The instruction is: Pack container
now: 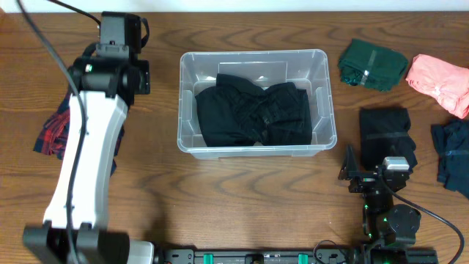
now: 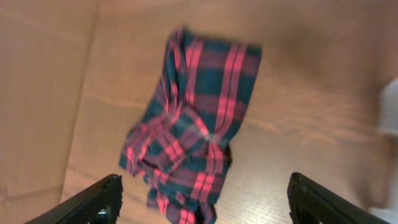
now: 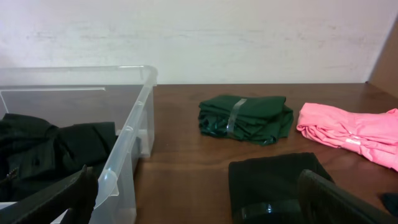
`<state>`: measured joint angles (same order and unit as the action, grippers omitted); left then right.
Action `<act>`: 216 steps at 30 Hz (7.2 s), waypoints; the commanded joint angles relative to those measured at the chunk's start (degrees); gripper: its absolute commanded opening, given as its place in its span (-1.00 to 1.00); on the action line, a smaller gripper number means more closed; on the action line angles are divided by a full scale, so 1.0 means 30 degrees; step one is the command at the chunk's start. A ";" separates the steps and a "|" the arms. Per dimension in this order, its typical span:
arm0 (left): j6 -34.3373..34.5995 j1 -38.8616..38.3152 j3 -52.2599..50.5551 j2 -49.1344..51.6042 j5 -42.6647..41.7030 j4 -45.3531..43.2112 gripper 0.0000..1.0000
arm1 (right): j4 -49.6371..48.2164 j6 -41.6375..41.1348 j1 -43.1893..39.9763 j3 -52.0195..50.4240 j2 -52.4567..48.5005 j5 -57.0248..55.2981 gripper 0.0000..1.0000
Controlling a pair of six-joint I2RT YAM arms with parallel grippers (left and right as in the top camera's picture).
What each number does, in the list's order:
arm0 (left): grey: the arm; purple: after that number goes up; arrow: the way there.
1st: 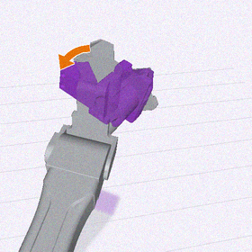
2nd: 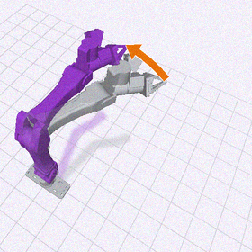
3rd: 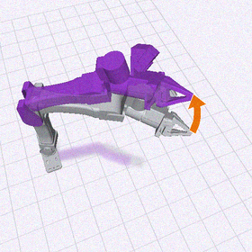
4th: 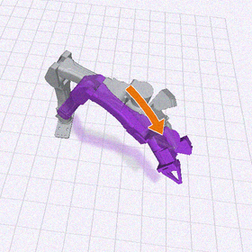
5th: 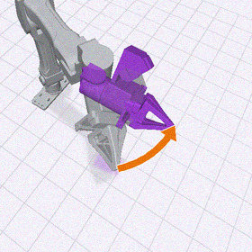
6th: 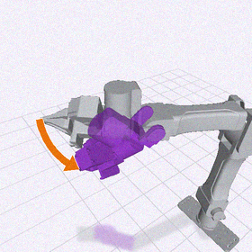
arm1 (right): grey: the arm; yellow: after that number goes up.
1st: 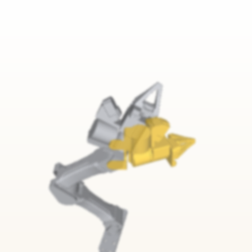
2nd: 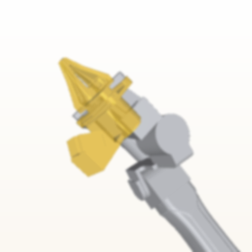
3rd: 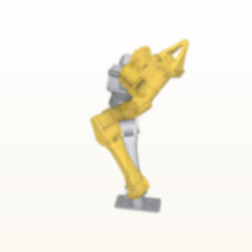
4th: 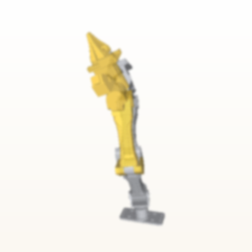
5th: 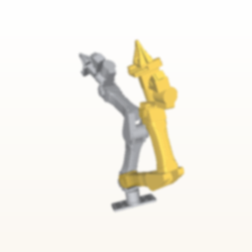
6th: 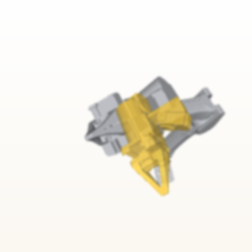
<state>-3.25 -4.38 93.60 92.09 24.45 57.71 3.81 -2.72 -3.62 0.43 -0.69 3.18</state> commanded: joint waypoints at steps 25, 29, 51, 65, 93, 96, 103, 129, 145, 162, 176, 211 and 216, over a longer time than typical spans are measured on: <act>-0.0896 0.1814 -0.0160 1.0098 0.1239 0.0590 0.95 | 0.0073 0.0211 0.0233 -0.0036 0.0131 0.0022 0.99; -0.0831 0.2215 -0.0160 1.0724 0.1268 0.0517 0.94 | 0.0073 0.0211 0.0233 -0.0036 0.0131 0.0022 0.98; -0.1275 0.4146 -0.1632 1.1555 0.1610 -0.2455 1.00 | 0.0073 0.0211 0.0233 -0.0036 0.0138 0.0022 0.99; -0.0233 0.4524 -0.1617 1.3107 0.3235 -0.3213 -0.77 | 0.0073 0.0211 0.0233 -0.0036 0.0131 0.0022 0.98; -0.3162 0.1392 0.2033 0.0022 -0.2659 -0.1698 -0.88 | 0.0073 0.0211 0.0233 -0.0036 0.0131 0.0022 0.98; -0.3512 -0.0226 0.2033 -0.1399 -0.2667 -0.1785 -0.88 | 0.0073 0.0211 0.0233 -0.0036 0.0131 0.0022 0.99; -0.4911 -0.5748 0.2033 -0.2885 -0.1843 -0.1690 -0.88 | 0.0073 0.0211 0.0233 -0.0036 0.0131 0.0022 0.98; -1.0987 -1.2917 0.1931 0.3541 0.0372 -0.1333 -0.88 | 0.0073 0.0211 0.0233 -0.0036 0.0131 0.0022 0.98; -1.3143 -1.2881 0.1909 0.5005 0.1231 -0.4131 -0.88 | 0.0073 0.0211 0.0233 -0.0036 0.0131 0.0022 0.99; -1.0040 -1.2939 0.1916 0.4940 0.1231 -0.2834 0.82 | 0.0073 0.0211 0.0233 -0.0036 0.0131 0.0022 0.98; 0.0532 -1.2284 0.1588 0.5151 -0.2157 -0.2477 -0.63 | 0.0073 0.0211 0.0233 -0.0036 0.0131 0.0022 0.99; 0.4677 -0.6834 0.6615 0.2492 -0.7417 0.2922 0.12 | 0.0073 0.0211 0.0233 -0.0036 0.0138 0.0022 0.99; 0.4677 -0.3045 0.6615 0.0029 -0.7286 0.4146 0.96 | 0.0073 0.0211 0.0233 -0.0036 0.0131 0.0022 0.98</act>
<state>10.90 -18.50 113.23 94.21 1.89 68.93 3.81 -2.72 -3.62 0.43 -0.69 3.20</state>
